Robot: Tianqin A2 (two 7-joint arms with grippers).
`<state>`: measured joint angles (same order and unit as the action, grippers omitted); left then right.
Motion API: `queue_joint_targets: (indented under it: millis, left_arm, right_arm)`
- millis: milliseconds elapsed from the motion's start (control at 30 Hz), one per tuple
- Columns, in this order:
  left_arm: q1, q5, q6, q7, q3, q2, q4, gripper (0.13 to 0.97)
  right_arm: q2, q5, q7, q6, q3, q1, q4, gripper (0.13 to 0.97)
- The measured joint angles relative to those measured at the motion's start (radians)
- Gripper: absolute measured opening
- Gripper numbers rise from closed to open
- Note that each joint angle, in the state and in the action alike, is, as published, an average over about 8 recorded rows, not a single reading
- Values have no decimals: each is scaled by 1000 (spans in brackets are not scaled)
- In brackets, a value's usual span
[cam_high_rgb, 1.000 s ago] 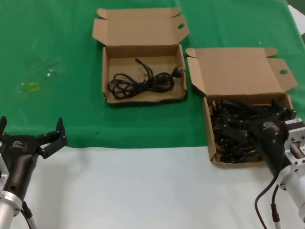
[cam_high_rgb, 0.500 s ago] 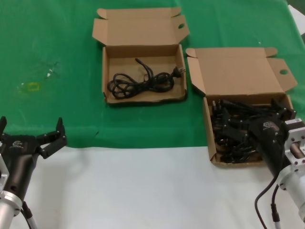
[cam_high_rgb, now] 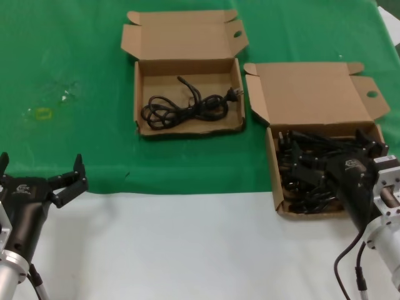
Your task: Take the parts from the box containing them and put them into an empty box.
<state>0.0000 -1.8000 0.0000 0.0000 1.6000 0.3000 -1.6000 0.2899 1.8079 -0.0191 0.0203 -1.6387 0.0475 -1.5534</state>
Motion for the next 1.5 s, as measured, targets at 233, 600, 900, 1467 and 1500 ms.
queue_joint_targets:
  millis: [233,600,900,1467,1500]
  left_arm:
    - [0,0,0,0,0,0,0,966]
    - [0,0,0,0,0,0,0,966]
    - [0,0,0,0,0,0,0,966]
    - [0,0,0,0,0,0,0,966]
    - [0,0,0,0,0,0,0,966]
  right_arm:
    - [0,0,0,0,0,0,0,966]
    - [0,0,0,0,0,0,0,966]
    - [0,0,0,0,0,0,0,966]
    - [0,0,0,0,0,0,0,966]
    - [0,0,0,0,0,0,0,966]
